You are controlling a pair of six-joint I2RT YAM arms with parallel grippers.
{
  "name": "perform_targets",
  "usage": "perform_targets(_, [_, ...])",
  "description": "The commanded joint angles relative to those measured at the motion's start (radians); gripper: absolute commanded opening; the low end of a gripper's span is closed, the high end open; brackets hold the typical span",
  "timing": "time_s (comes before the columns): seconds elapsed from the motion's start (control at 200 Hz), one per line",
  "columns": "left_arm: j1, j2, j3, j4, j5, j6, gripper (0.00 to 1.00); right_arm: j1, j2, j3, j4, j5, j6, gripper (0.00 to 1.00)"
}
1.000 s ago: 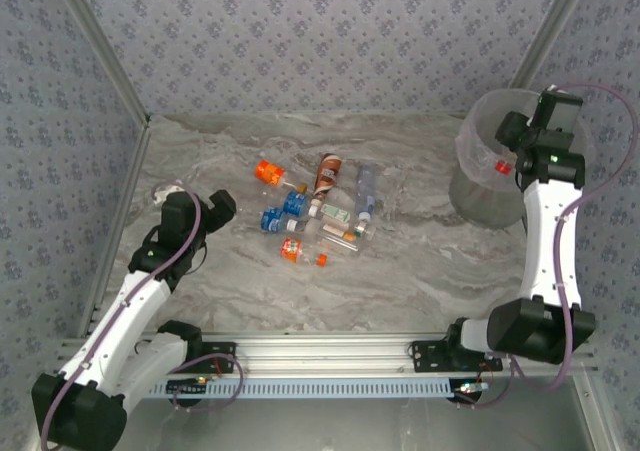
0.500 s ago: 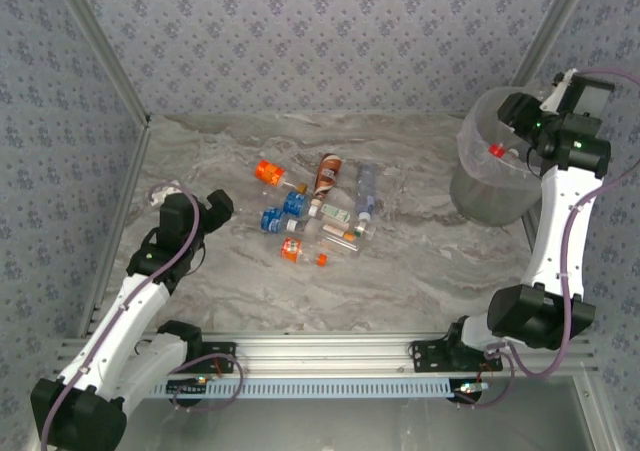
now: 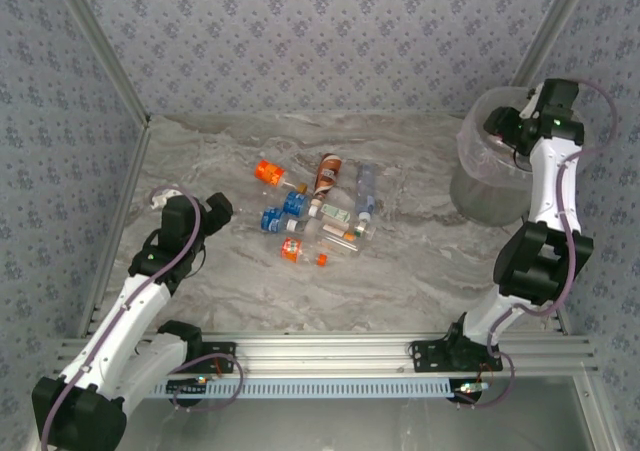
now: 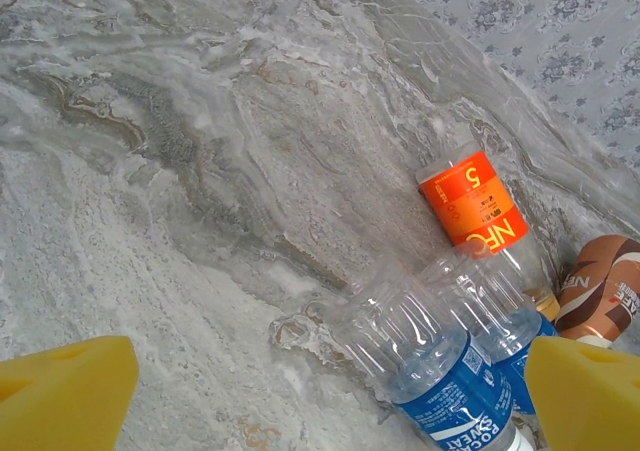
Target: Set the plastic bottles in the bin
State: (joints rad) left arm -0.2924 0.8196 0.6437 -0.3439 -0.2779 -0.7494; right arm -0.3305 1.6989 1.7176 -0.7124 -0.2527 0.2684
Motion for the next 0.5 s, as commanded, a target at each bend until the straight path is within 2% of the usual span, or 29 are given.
perform_targets(0.0, [0.007, -0.006, 0.002, -0.012, -0.024, -0.003, 0.99, 0.012, -0.021, 0.036, -0.067, -0.182, -0.012, 0.67])
perform_targets(0.085, [0.007, -0.006, 0.0, -0.015, -0.027, 0.001, 0.99, 0.026, -0.027, 0.035, -0.094, -0.245, -0.012, 0.72])
perform_targets(0.245, [0.008, -0.005, -0.002, -0.01, -0.03, 0.003, 1.0, 0.05, -0.048, 0.032, -0.135, -0.254, -0.022, 0.8])
perform_targets(0.495, [0.009, -0.005, -0.002, -0.013, -0.029, 0.003, 0.99, 0.062, -0.161, 0.004, -0.108, -0.115, 0.023, 0.86])
